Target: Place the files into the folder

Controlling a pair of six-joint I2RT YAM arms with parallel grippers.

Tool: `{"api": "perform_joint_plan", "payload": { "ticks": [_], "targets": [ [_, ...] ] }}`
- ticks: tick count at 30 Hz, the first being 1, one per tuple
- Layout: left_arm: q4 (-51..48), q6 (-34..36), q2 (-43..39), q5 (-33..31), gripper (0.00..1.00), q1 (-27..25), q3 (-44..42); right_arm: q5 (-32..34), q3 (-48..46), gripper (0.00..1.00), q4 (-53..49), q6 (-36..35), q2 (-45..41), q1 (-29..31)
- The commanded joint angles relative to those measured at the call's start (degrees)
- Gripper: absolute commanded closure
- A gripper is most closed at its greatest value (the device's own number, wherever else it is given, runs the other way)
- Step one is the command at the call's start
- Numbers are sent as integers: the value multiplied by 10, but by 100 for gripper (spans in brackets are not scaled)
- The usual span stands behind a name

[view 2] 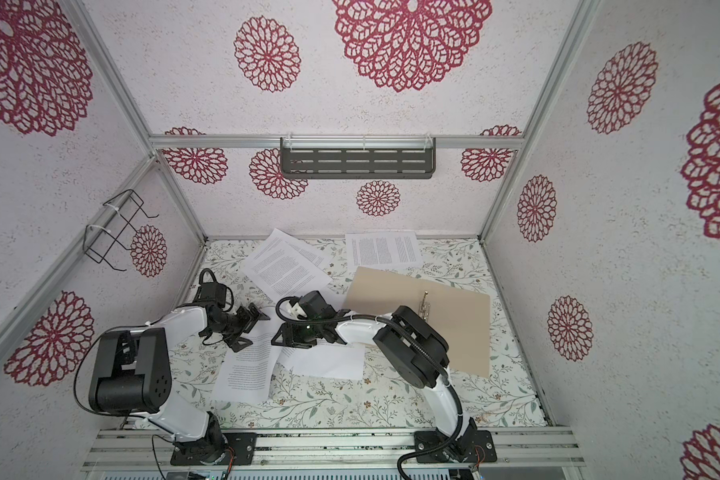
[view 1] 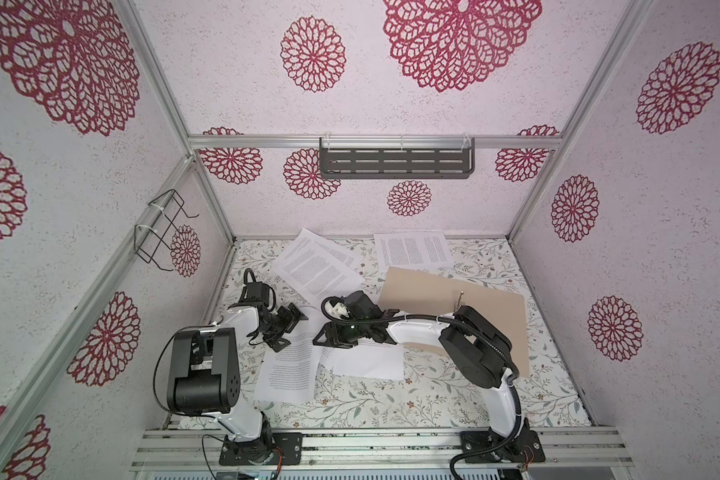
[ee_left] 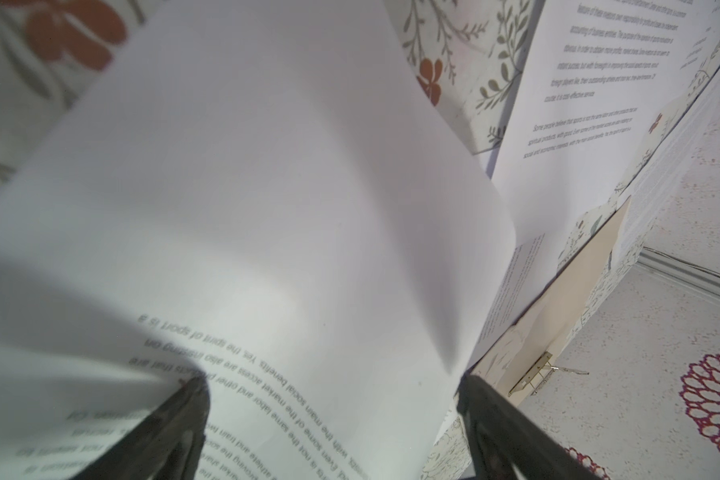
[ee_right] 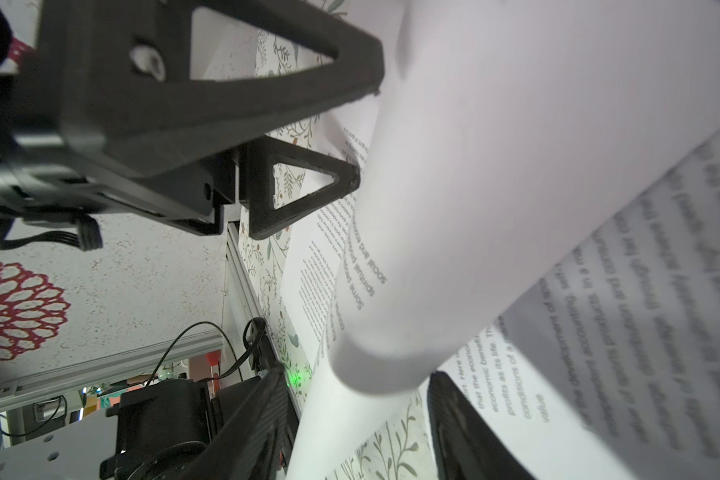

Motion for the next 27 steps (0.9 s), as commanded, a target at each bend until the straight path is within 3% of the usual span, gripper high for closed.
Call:
{"api": "perform_joint_plan", "payload": {
  "ticks": [1,7,14,19,27],
  "targets": [
    [5,8,58,-70,3,6,-38,23,-10,41,11,18,-30,14],
    [6,5,62,-67,3,7,-36,39,-56,40,50,57,-42,22],
    [8,4,64,-63,2,7,-38,77,-49,46,32,49,-43,23],
    [7,4,61,-64,3,7,-39,107,-49,57,46,66,-39,24],
    [7,1,62,-63,3,8,-40,140,-48,63,77,87,-30,30]
  ]
}}
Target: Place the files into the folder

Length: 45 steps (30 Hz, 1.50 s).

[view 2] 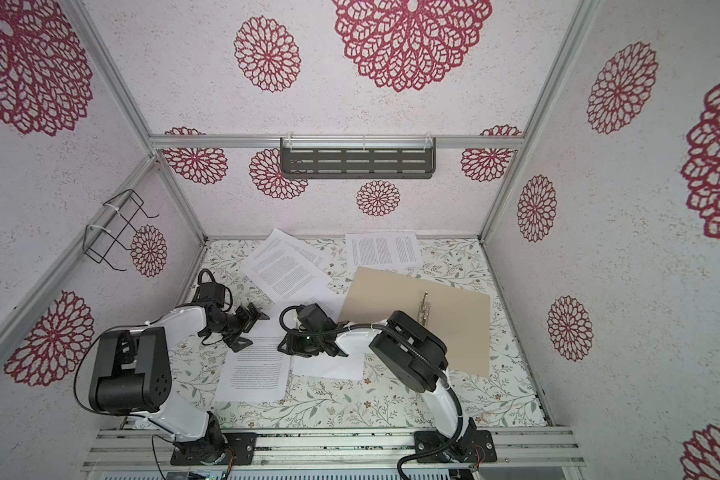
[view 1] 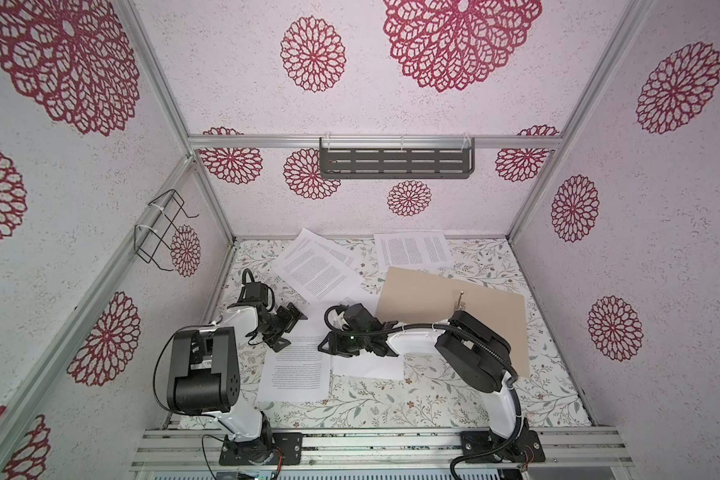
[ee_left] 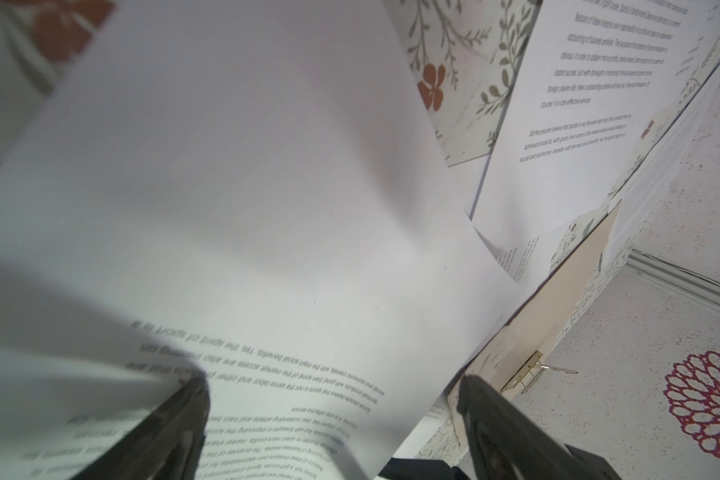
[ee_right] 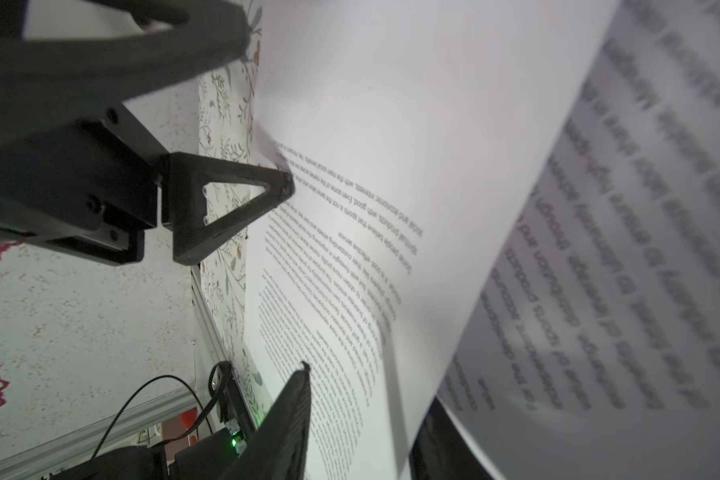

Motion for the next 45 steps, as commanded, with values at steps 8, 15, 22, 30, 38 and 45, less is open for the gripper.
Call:
{"api": "perform_joint_plan", "payload": {
  "ticks": [8,15,22,30,38,45],
  "targets": [
    [13,-1,58,-60,3,11,-49,70,17,70,40,37,-6,18],
    [18,-6,58,-53,3,15,-54,82,31,71,52,49,17,29],
    [22,-7,57,-48,3,19,-57,93,38,78,43,57,27,35],
    [6,5,12,-7,3,21,-24,96,54,100,-6,-8,-15,24],
    [-62,44,-112,8,3,18,40,34,103,100,-121,-102,-69,-19],
    [-121,101,-193,-14,2,16,76,1,87,100,-237,-199,-146,-86]
  ]
}}
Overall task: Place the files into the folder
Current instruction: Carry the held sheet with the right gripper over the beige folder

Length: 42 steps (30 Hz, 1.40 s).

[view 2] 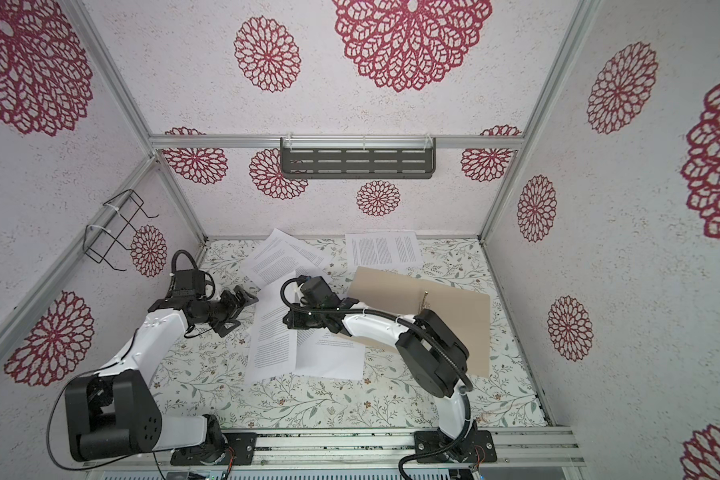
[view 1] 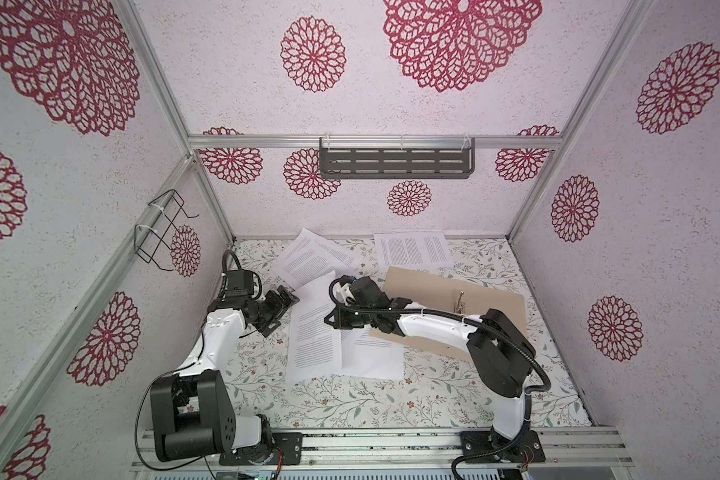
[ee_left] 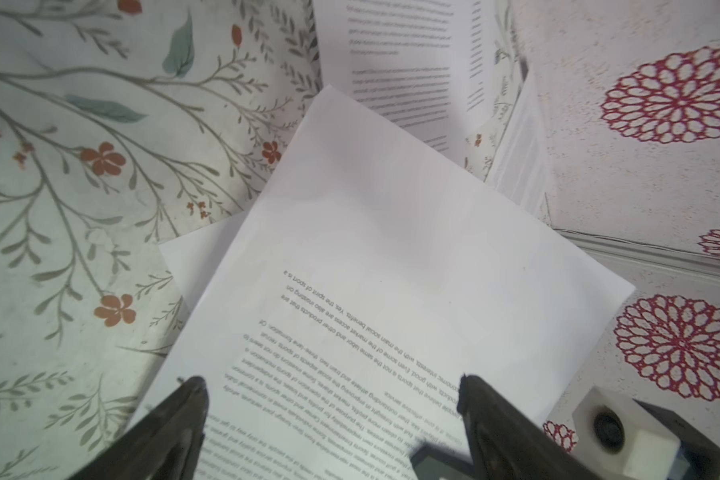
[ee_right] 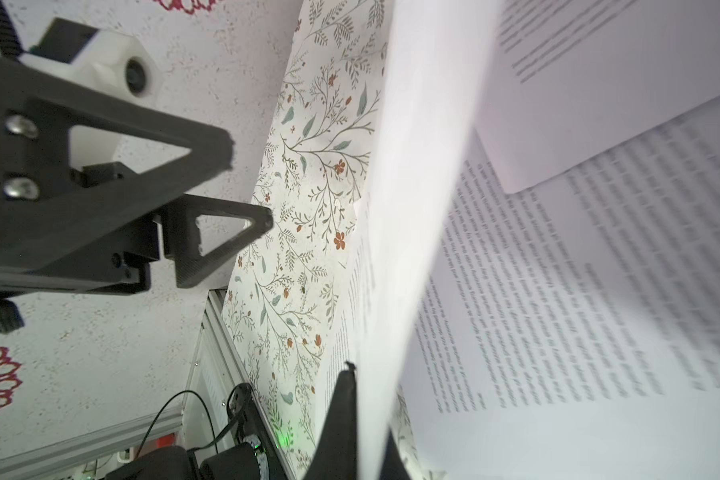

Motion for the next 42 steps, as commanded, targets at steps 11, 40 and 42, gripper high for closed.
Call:
{"api": "perform_joint_plan", "payload": {
  "ticks": [11,40,42],
  "targets": [
    [-40,82,87,-14,3,-163,102,-113,-139,100,-116,-206,-193,-305],
    [-36,59,461,22,2,-334,380,-177,-151,100,26,-449,-207,-428],
    [-33,59,463,25,2,-334,379,-199,-150,100,27,-456,-200,-431]
  ]
}}
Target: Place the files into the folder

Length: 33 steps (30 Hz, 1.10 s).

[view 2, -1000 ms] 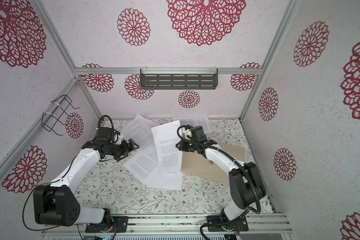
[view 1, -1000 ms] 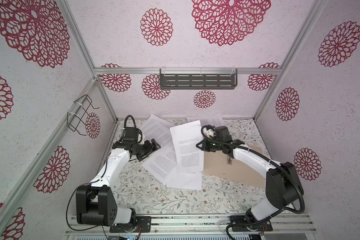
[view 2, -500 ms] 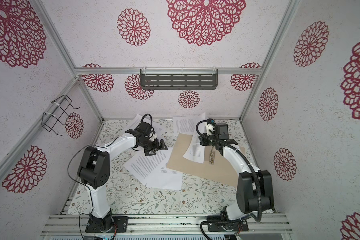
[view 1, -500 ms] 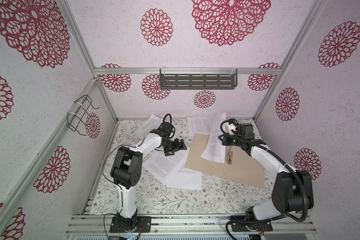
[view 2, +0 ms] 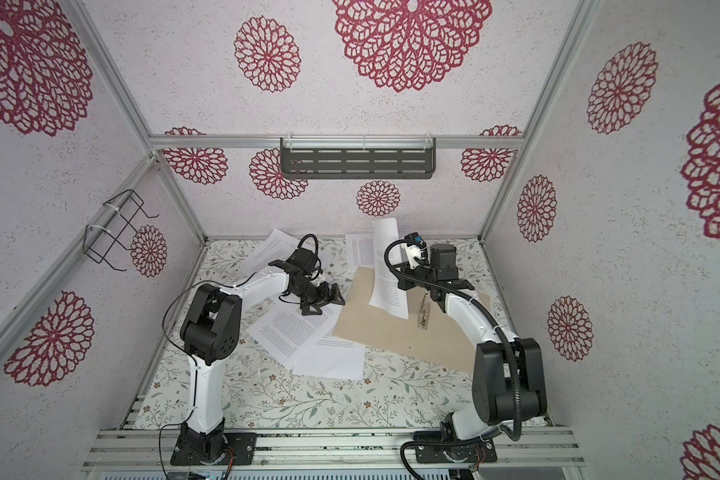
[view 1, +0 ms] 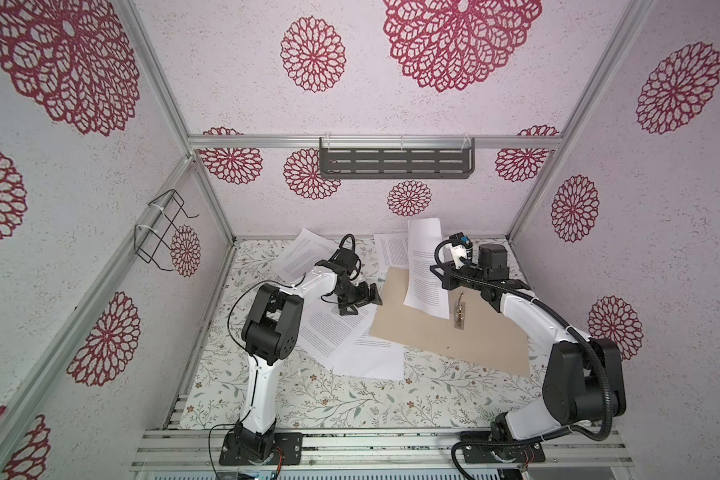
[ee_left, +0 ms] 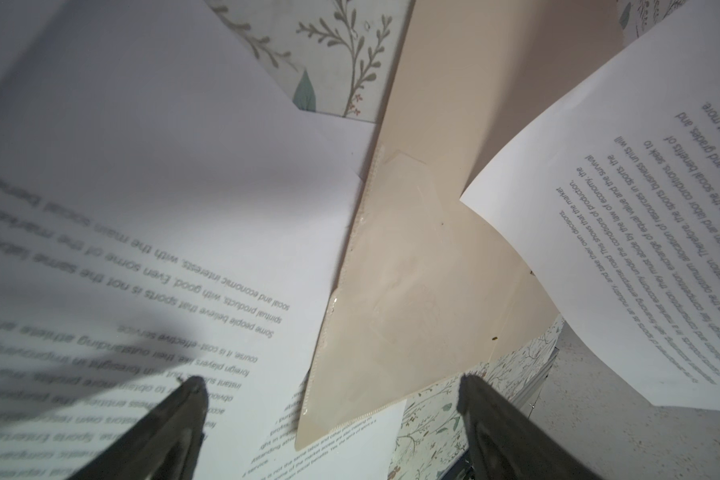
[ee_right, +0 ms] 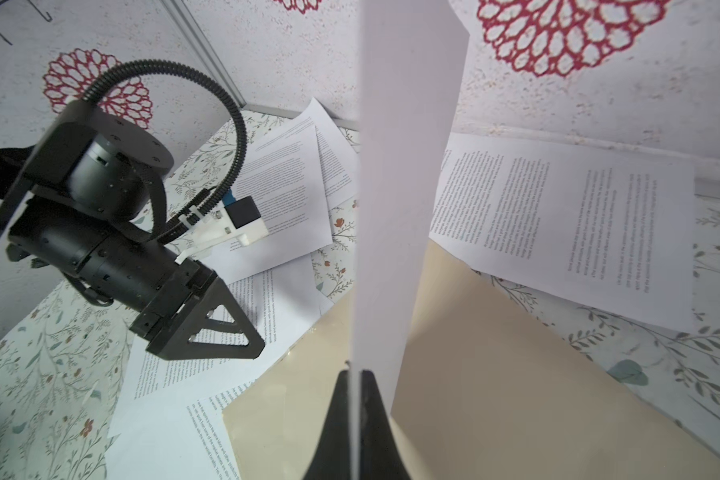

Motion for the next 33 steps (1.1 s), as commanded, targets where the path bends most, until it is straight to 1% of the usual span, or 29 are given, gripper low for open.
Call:
{"api": "perform_joint_plan", "payload": {
  "ticks": [1,5,9,14,18,21,24,27,30,33],
  "targets": [
    [4,4,5,11,2,-4,7,-62,16,100,21,-28,9,-8],
    [7,4,10,17,2,-3,6,-100,15,100,33,-32,21,-12],
    [9,2,11,19,2,-3,4,-116,19,100,36,-45,34,-13],
    [10,2,9,20,2,-2,1,-158,7,100,87,-26,45,-14],
    [13,1,8,22,2,-3,-2,-174,2,100,120,-6,63,-15],
    [13,0,7,22,2,-3,-3,-168,12,100,99,-14,77,-15],
    [14,-1,7,23,2,-2,-4,-144,31,100,39,-49,91,-15],
    [14,-1,9,22,2,-2,-4,-121,38,100,13,-71,100,-16],
    [9,0,11,19,2,-2,-3,-81,49,100,-4,-79,115,-18],
    [10,-1,14,22,2,-3,-3,-60,47,100,10,-63,130,-19]
  ]
}}
